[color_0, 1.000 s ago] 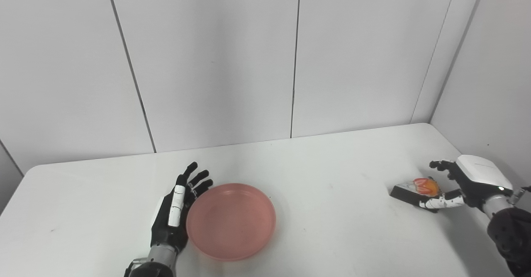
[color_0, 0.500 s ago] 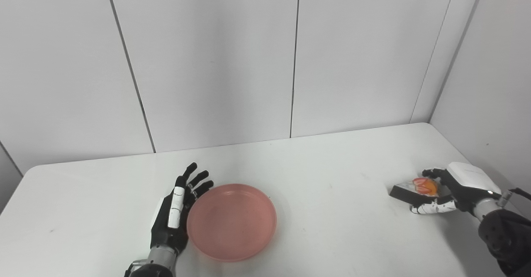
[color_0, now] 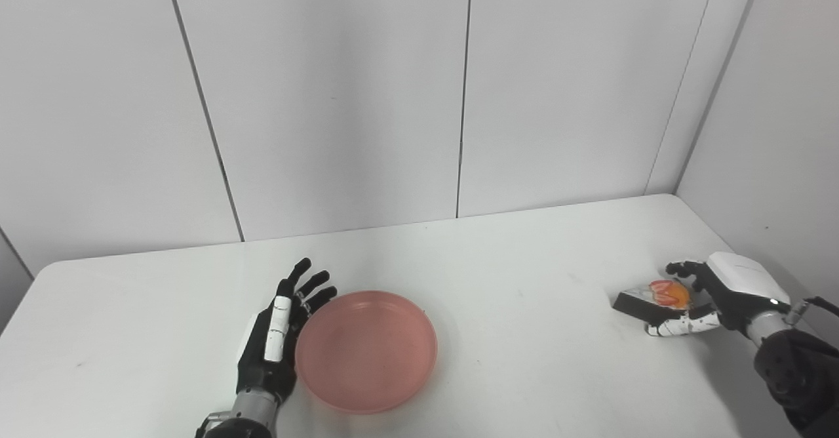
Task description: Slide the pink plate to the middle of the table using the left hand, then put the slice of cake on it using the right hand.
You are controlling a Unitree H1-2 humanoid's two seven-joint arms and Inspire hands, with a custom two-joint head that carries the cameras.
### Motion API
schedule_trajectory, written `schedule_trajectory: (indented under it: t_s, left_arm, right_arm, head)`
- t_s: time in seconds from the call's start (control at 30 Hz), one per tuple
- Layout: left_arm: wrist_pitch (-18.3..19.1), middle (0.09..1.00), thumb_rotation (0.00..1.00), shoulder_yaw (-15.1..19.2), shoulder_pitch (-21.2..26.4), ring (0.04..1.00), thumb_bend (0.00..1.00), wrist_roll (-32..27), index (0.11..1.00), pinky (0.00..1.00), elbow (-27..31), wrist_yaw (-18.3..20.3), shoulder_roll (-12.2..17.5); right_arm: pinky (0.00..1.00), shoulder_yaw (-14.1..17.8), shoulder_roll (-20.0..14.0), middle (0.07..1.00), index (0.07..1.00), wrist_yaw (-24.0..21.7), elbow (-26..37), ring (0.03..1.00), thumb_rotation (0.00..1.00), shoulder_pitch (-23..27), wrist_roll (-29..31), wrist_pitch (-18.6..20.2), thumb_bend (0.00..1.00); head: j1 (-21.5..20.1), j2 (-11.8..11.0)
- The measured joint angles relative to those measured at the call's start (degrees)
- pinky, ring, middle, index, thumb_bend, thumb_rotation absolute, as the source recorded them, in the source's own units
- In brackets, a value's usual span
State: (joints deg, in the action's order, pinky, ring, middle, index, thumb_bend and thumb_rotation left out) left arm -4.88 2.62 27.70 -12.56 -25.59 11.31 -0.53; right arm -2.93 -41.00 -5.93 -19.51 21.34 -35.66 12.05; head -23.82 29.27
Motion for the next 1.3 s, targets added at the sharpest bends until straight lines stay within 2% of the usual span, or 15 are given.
schedule_trajectory:
  t_s: [0.03,0.17,0.2,0.23,0.3,0.57,0.63,0.7,0.77,0.97,1.03,1.1,1.13,1.3]
  left_arm:
    - [0.17,0.847,0.88,0.00,0.00,0.787,0.90,0.00,0.900,0.85,0.09,0.00,0.00]
    - [0.34,0.850,0.88,-0.17,-0.05,0.791,0.89,0.00,0.902,0.84,0.28,0.00,-0.01]
    - [0.35,0.850,0.88,-0.19,-0.11,0.791,0.89,0.01,0.902,0.84,0.36,0.00,-0.01]
    - [0.36,0.850,0.88,-0.20,-0.16,0.790,0.89,0.01,0.901,0.84,0.42,-0.02,-0.01]
    - [0.44,0.850,0.88,-0.20,-0.17,0.789,0.89,0.01,0.900,0.85,0.44,-0.03,-0.01]
    - [0.92,0.850,0.88,-0.41,-0.46,0.792,0.90,0.04,0.901,0.84,0.88,-0.09,0.00]
    - [0.94,0.850,0.88,-0.52,-0.46,0.790,0.90,0.05,0.903,0.84,0.90,-0.12,-0.01]
    - [0.97,0.850,0.88,-0.59,-0.46,0.789,0.90,0.05,0.902,0.84,0.90,-0.13,-0.01]
    - [0.99,0.850,0.87,-0.60,-0.46,0.790,0.90,0.05,0.899,0.85,0.90,-0.15,-0.01]
    - [0.99,0.849,0.87,-0.65,-0.45,0.787,0.90,0.05,0.894,0.84,0.90,-0.23,-0.04]
    - [1.01,0.852,0.88,-0.66,-0.45,0.790,0.90,0.05,0.898,0.84,0.90,-0.27,-0.05]
    - [1.08,0.854,0.88,-0.69,-0.45,0.793,0.89,0.05,0.900,0.84,0.91,-0.27,-0.05]
    - [1.15,0.857,0.88,-0.71,-0.45,0.797,0.89,0.05,0.900,0.85,0.96,-0.27,-0.05]
    - [1.41,0.860,0.88,-0.87,-0.46,0.803,0.88,0.05,0.895,0.85,1.27,-0.30,-0.07]
  right_arm:
    - [0.58,0.01,0.00,0.691,0.704,0.32,-0.14,0.643,0.32,0.02,0.39,-0.10,0.78]
    - [0.40,0.18,0.00,0.517,0.641,2.34,-0.50,0.449,0.22,0.02,2.00,-0.87,0.72]
    - [0.39,0.16,0.00,0.513,0.639,2.59,-0.55,0.444,0.21,0.02,2.33,-1.32,0.71]
    - [0.35,0.10,0.00,0.472,0.567,2.84,-0.70,0.400,0.18,0.02,2.61,-1.88,0.62]
    - [0.29,0.06,0.12,0.428,0.505,3.61,-1.43,0.354,0.15,0.11,3.47,-2.66,0.54]
    - [0.30,-2.44,-0.60,0.445,0.476,3.95,-1.98,0.380,0.15,1.24,3.90,-2.99,0.51]
    - [0.35,-3.06,-1.01,0.501,0.476,3.47,-1.98,0.443,0.15,1.48,3.90,-2.99,0.51]
    - [0.33,-3.42,-1.24,0.479,0.478,3.02,-1.95,0.416,0.15,1.65,3.91,-2.98,0.51]
    - [0.36,-3.64,-1.43,0.504,0.483,2.66,-1.77,0.440,0.15,1.67,3.98,-2.96,0.51]
    - [0.33,-3.75,-1.68,0.473,0.483,2.02,-0.94,0.405,0.15,1.57,4.01,-2.90,0.51]
    - [0.34,-3.71,-1.68,0.489,0.486,1.89,-0.19,0.420,0.14,1.31,4.18,-2.89,0.51]
    - [0.32,-3.61,-1.68,0.453,0.498,1.62,0.48,0.389,0.06,0.95,4.36,-2.82,0.52]
    - [0.26,-3.53,-1.67,0.444,0.496,1.45,1.25,0.323,0.02,0.73,4.38,-2.50,0.52]
    - [0.18,-2.86,-1.58,0.469,0.486,-0.48,7.61,0.235,0.00,-1.87,4.77,-1.78,0.53]
  head:
    - [0.00,0.00]
    - [0.00,0.00]
    - [0.00,0.00]
    - [0.17,0.09]
    - [0.26,0.09]
    - [0.35,0.35]
    - [0.35,0.35]
    - [0.44,0.35]
    - [0.44,0.35]
    - [0.70,0.26]
    - [0.70,0.26]
    - [0.70,0.26]
    - [0.70,0.26]
    - [1.14,0.44]
